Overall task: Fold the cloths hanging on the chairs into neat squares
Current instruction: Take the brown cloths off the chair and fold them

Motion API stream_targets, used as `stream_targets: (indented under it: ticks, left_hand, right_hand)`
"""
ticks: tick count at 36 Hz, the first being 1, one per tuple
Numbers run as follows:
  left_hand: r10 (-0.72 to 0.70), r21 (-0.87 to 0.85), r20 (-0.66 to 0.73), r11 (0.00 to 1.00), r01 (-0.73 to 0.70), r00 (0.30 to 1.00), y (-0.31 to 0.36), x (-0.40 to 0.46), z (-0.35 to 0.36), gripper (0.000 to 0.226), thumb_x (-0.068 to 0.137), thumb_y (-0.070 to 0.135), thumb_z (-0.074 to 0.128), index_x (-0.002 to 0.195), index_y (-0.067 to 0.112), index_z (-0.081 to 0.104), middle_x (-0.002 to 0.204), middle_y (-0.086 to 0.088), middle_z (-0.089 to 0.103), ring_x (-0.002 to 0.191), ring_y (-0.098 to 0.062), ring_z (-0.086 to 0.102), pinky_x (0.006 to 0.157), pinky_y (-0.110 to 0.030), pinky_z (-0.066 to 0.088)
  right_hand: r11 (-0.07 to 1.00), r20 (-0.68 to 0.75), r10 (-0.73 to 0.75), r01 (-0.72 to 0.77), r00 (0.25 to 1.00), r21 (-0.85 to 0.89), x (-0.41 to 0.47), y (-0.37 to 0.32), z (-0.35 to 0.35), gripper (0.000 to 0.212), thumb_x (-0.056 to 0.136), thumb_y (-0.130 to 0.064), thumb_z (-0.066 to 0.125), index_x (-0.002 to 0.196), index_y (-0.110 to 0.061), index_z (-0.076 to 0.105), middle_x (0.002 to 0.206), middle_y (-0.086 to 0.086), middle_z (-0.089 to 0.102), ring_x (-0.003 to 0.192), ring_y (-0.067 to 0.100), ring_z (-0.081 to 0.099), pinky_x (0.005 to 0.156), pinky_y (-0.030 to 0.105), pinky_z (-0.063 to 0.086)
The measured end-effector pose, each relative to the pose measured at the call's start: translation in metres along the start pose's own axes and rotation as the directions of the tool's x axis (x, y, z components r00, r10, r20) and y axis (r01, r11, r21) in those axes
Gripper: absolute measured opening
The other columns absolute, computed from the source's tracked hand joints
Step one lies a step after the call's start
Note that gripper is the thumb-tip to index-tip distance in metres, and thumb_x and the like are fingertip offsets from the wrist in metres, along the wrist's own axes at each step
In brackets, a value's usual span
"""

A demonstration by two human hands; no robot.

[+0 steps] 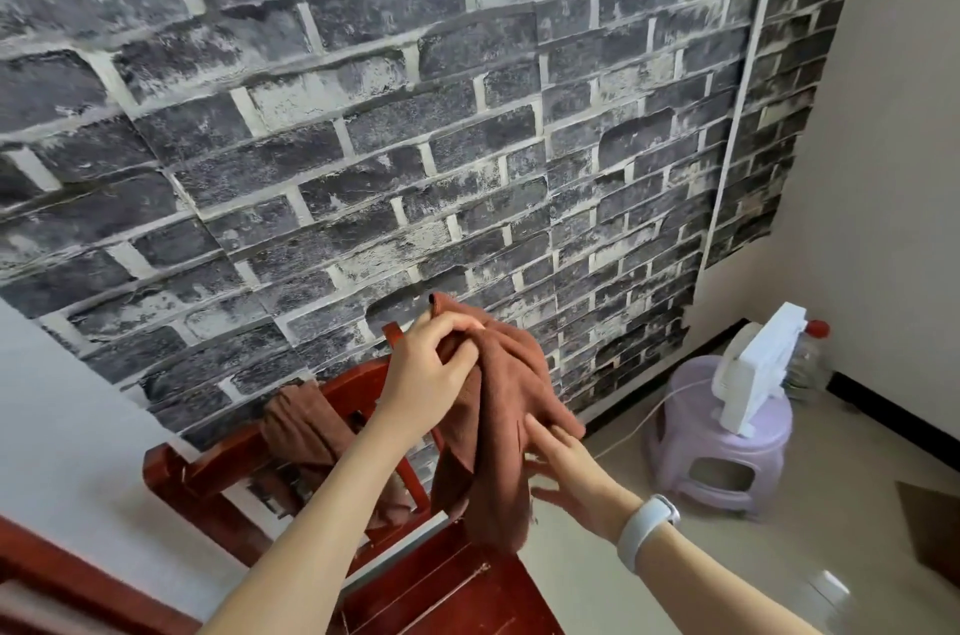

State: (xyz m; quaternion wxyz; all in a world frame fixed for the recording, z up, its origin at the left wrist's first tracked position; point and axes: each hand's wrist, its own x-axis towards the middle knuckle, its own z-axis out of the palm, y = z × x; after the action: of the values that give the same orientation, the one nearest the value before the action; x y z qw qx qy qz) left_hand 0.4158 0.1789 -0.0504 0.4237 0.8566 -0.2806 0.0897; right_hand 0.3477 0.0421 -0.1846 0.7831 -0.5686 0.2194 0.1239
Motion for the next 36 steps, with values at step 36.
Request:
stream_targets:
  ticks: [36]
  left_hand:
    - [-0.443, 0.277, 0.094, 0.872, 0.404, 0.891, -0.112, -0.057, -0.027, 0.012, 0.098, 0.024, 0.034, 0.096, 0.017, 0.044, 0.088, -0.011, 0.058, 0.083, -0.031, 0.057, 0.075, -0.040, 0.042]
  right_hand:
    - [0.643, -0.247, -0.425, 0.098, 0.871, -0.760, 0.006, -0.061, -0.105, 0.008, 0.090, -0.012, 0.054, 0.090, -0.005, 0.058, 0.082, 0.014, 0.060, 0.076, 0.024, 0.054, 0.069, 0.031, 0.041]
